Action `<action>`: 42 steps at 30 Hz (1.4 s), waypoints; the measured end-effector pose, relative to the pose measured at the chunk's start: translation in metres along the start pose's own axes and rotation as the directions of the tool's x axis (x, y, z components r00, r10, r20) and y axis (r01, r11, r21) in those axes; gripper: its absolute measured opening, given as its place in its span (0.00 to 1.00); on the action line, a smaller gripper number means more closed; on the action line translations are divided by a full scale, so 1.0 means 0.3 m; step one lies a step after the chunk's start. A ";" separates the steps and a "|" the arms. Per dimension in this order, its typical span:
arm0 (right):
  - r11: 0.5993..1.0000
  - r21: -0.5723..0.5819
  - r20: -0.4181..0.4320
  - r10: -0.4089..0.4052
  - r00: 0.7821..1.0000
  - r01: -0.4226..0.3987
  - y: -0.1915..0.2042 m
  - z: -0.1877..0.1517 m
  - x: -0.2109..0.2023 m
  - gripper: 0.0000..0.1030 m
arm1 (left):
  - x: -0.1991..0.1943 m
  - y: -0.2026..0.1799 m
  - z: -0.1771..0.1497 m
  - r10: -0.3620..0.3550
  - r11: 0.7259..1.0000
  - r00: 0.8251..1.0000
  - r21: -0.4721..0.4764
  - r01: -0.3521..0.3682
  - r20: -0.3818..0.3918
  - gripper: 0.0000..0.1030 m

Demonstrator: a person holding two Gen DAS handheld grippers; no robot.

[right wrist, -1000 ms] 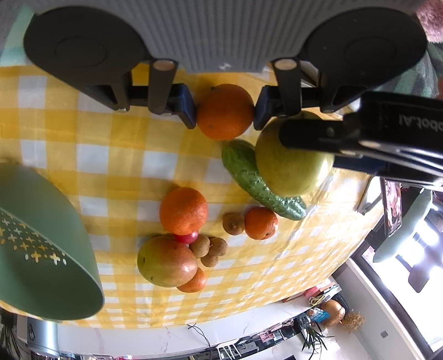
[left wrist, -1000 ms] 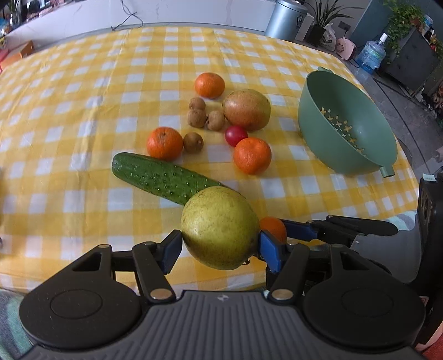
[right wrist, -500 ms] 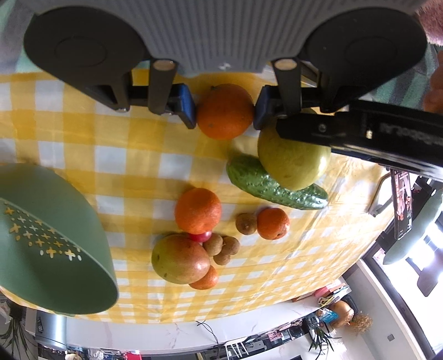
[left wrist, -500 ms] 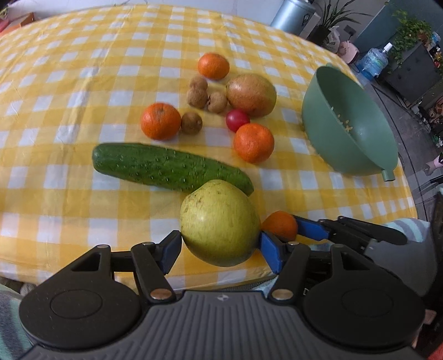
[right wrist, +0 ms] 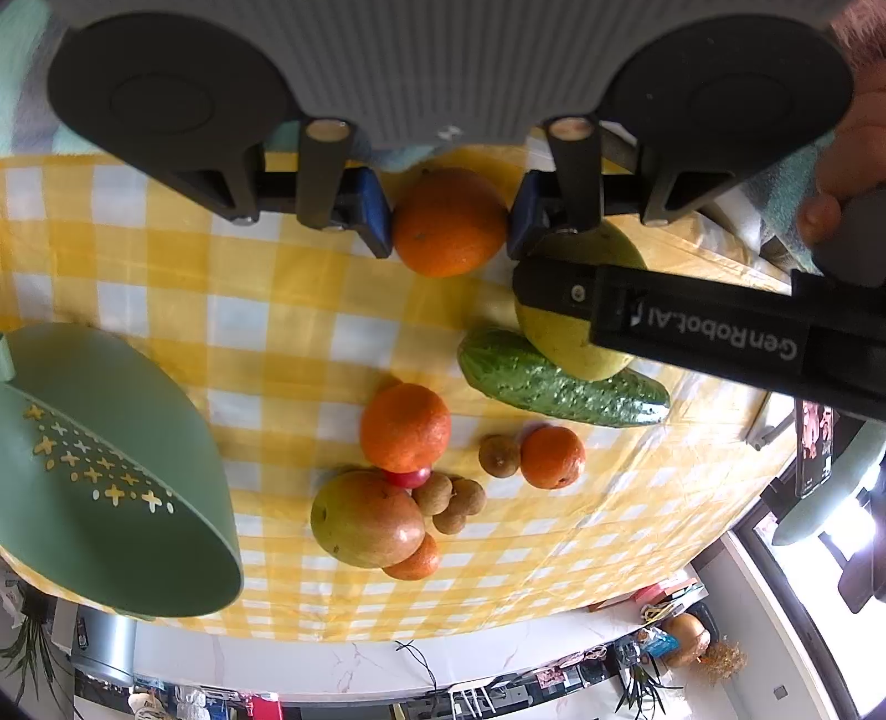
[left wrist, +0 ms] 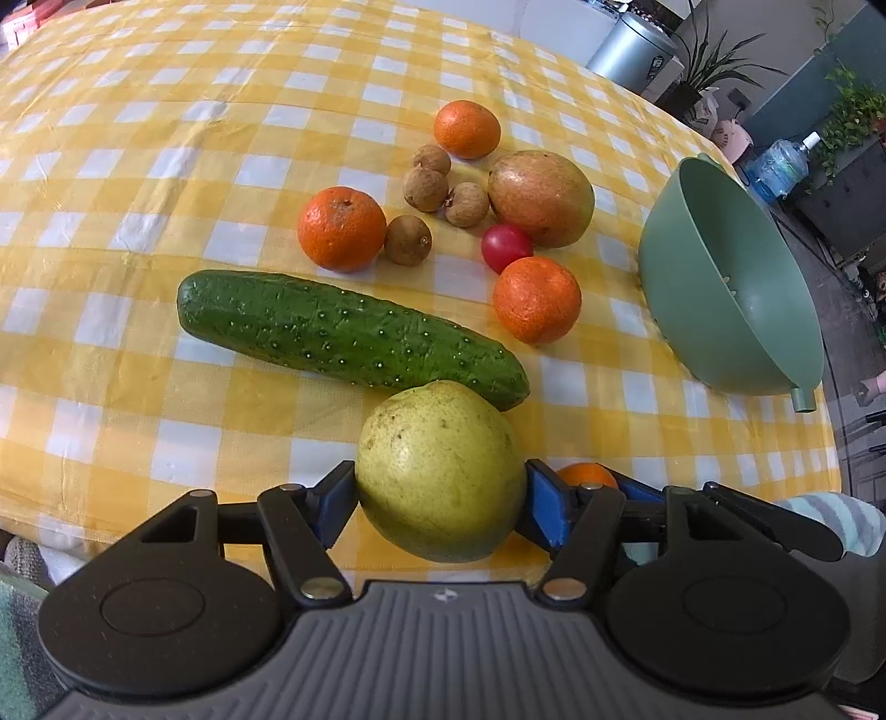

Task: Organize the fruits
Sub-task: 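Lift and carry the tangerine and pear in both grippers toward the green colander, then lower the tangerine into the colander and open the right gripper while the left lowers the pear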

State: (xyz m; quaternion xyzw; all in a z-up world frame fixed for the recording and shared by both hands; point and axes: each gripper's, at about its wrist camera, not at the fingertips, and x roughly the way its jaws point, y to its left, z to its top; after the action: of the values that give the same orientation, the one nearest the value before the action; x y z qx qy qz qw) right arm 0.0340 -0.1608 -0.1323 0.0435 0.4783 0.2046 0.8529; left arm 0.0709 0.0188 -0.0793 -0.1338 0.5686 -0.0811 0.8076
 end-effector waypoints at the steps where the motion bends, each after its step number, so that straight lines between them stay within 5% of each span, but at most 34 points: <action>1: 1.000 -0.001 0.000 -0.001 1.000 0.001 0.002 0.000 0.000 0.41 | 0.000 -0.001 -0.001 0.002 1.000 1.000 -0.001 -0.002 0.001 0.72; 15: 1.000 0.005 0.100 -0.018 0.995 0.018 -0.013 0.024 -0.115 0.41 | -0.139 -0.124 -0.012 0.096 0.985 0.986 0.127 -0.114 0.138 0.71; 30: 0.979 -0.001 0.313 -0.194 0.930 0.204 -0.200 0.168 -0.383 0.41 | -0.272 -0.464 0.091 -0.063 0.942 0.972 0.335 -0.017 0.228 0.71; 37: 0.962 0.025 0.326 -0.266 0.907 0.272 -0.332 0.233 -0.412 0.41 | -0.221 -0.588 0.161 -0.082 0.920 0.972 0.393 -0.012 0.221 0.71; 42: 0.956 0.030 0.284 -0.289 0.914 0.293 -0.422 0.261 -0.374 0.41 | -0.146 -0.657 0.205 -0.066 0.899 0.981 0.438 -0.022 0.185 0.72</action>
State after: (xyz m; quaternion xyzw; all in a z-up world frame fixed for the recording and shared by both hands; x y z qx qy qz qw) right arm 0.0868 -0.3105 -0.0346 -0.0045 0.3500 0.0701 0.9341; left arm 0.1179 -0.1486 0.0403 0.0376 0.4523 -0.2024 0.8678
